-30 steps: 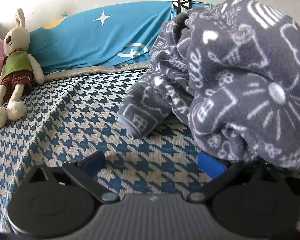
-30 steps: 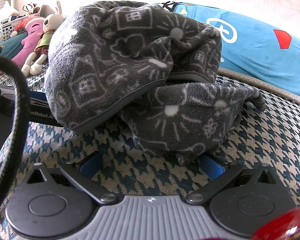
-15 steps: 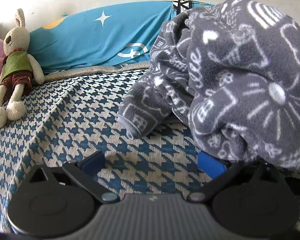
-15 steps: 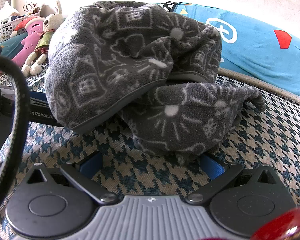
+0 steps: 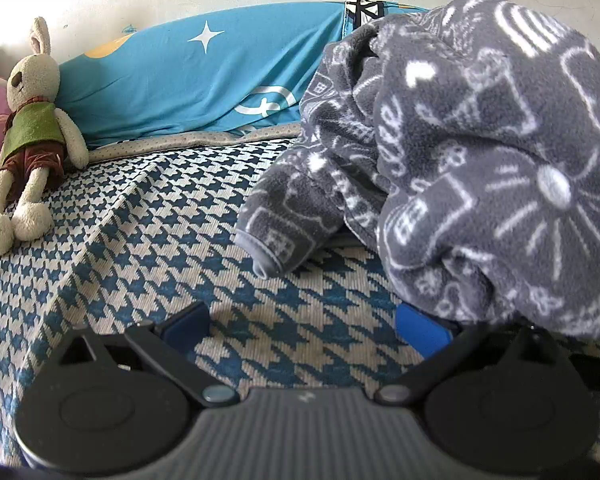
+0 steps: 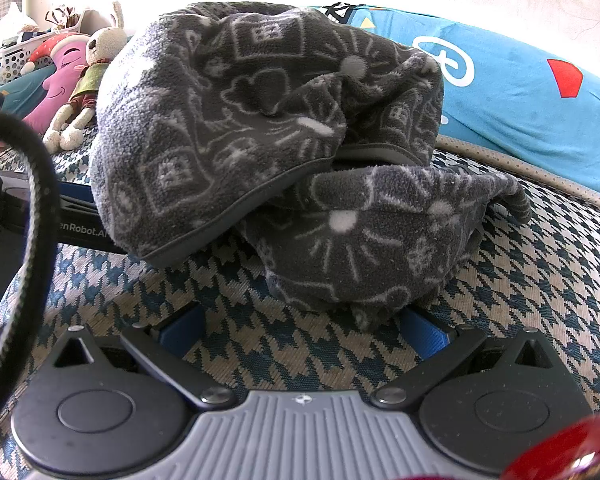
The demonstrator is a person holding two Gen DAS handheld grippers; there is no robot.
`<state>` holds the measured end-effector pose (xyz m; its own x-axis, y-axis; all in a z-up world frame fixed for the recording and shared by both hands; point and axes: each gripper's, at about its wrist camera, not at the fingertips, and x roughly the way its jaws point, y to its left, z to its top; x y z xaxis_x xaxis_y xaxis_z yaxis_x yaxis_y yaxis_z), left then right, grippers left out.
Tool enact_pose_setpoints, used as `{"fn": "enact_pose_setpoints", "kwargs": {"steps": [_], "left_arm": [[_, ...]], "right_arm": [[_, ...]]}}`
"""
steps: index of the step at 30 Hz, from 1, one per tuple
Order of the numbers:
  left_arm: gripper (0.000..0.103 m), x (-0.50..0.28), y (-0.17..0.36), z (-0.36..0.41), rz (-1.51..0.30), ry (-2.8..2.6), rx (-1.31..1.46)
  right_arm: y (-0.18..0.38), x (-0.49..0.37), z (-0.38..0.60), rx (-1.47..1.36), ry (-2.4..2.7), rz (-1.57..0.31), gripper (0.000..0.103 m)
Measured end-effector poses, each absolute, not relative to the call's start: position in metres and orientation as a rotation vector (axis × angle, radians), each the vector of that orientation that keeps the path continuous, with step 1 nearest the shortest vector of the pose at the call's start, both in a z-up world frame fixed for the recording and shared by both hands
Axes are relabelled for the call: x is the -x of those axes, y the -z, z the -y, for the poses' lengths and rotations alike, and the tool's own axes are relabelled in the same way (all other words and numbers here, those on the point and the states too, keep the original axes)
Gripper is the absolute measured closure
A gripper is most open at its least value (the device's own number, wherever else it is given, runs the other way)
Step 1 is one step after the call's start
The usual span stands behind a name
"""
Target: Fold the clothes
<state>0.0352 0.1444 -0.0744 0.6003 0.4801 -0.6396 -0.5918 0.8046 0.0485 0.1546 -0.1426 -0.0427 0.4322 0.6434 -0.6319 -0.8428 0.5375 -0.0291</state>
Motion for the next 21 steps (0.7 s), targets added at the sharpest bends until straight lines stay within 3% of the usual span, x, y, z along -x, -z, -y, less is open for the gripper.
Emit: {"fn": "enact_pose_setpoints", "kwargs": {"steps": [21], "left_arm": [[0.000, -0.0350, 0.0741, -0.1441, -0.687, -0.624, 0.175]], "right_arm": [[0.0415, -0.1527, 0.1442, 0.368, -0.953, -0.610, 0.000]]}}
